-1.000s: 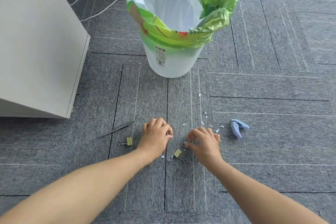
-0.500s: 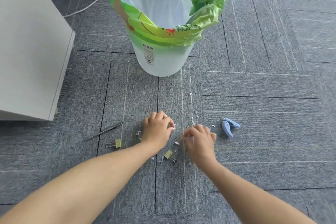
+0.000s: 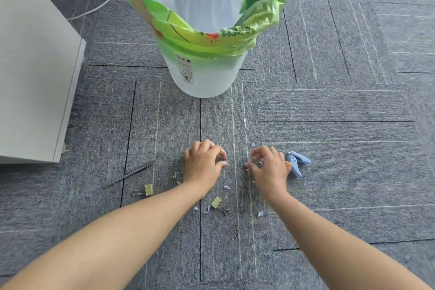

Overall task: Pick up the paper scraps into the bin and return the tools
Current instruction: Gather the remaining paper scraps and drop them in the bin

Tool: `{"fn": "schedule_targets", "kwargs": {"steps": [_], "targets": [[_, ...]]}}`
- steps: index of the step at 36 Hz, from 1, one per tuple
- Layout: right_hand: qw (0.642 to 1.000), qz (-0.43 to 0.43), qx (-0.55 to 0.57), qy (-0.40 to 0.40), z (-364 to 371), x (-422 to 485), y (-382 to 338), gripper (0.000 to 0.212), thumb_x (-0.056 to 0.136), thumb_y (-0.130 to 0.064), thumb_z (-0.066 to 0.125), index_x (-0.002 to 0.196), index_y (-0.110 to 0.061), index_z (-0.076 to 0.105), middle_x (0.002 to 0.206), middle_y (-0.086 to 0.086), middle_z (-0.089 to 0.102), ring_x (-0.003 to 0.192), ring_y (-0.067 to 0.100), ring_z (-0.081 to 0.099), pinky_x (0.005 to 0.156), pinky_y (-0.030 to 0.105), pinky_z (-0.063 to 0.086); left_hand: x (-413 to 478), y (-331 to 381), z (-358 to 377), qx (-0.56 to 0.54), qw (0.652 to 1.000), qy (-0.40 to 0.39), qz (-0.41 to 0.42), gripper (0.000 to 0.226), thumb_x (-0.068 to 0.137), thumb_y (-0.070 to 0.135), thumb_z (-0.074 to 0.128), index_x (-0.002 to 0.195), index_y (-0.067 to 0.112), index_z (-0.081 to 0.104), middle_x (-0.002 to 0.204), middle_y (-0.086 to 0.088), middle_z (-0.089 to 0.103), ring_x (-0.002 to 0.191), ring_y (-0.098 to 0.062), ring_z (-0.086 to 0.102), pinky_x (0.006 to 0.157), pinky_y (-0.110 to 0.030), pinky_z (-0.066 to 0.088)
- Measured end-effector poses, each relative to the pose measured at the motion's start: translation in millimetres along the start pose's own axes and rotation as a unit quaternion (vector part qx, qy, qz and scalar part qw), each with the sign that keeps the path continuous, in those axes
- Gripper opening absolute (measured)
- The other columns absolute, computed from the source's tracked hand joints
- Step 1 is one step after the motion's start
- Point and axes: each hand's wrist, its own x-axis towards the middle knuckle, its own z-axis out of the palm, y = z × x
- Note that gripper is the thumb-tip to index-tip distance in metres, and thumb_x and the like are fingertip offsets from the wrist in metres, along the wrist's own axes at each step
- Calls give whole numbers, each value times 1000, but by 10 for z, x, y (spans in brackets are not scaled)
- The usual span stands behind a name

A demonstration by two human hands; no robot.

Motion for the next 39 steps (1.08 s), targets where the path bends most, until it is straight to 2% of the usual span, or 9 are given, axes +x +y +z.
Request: {"fn": "schedule_targets", "kwargs": {"steps": [5,11,15,19,26,30,33,35,39], "targets": [[1000,4,-6,-25,-52,40,-13,23,77,-47,73,94,-40,59,96,-18,51,97,10,42,79,33,23,-3,-18,19,10,1000,7,6,10,88,44,61,95,37,63,104,16,48,107,-11,36,94,-34,26],[999,-16,-14,-33,-43,29,-15,13,79,-47,71,80,-40,60,97,-17,50,97,10,40,82,34,23,5,-17,17,26,999,17,14,10,87,46,61,93,38,64,103,16,48,107,-12,36,96,-37,28],[998,-28,-34,-48,-103,54,-36,11,80,-49,69,84,-40,63,96,-17,48,96,10,39,81,33,21,-1,-10,6,49,998,10,37,11,90,44,57,95,36,63,106,16,48,109,-12,36,99,-37,26],[997,-32,-56,-51,-129,9,-70,12,83,-46,67,90,-36,65,99,-15,49,99,11,41,85,34,26,5,42,-12,85,995,2,60,11,93,41,53,97,34,61,107,13,48,108,-14,38,100,-36,27],[997,-48,-40,-55,-105,-286,-102,12,85,-47,63,89,-36,63,100,-17,49,100,9,41,84,33,25,-127,83,-46,81,995,-34,53,11,95,38,49,102,33,56,114,11,46,113,-14,36,102,-37,27],[995,-78,51,15,-212,-320,-179,8,84,-39,68,85,-36,61,92,-20,55,93,8,46,78,31,23,-166,134,-216,-1,998,-21,63,10,94,38,52,101,31,56,111,13,47,112,-11,37,101,-31,28],[982,-114,131,71,-430,-289,-373,17,82,-33,72,81,-38,56,84,-24,54,85,4,47,80,30,27,-112,207,-511,-95,992,8,87,4,94,30,55,94,30,52,103,14,49,106,-9,41,100,-31,35],[968,-144,168,115,-655,-243,-572,19,82,-31,73,80,-38,55,82,-23,55,81,5,47,80,30,30,-76,318,-826,-157,981,32,114,7,95,25,55,91,29,50,96,16,50,100,-4,44,97,-31,40],[926,-206,240,204,-1235,-36,-1101,13,81,-30,73,81,-32,60,84,-18,59,78,7,49,80,33,36,29,609,-1636,-210,941,187,187,7,92,14,59,90,20,56,90,16,52,94,-9,50,85,-29,44]]}}
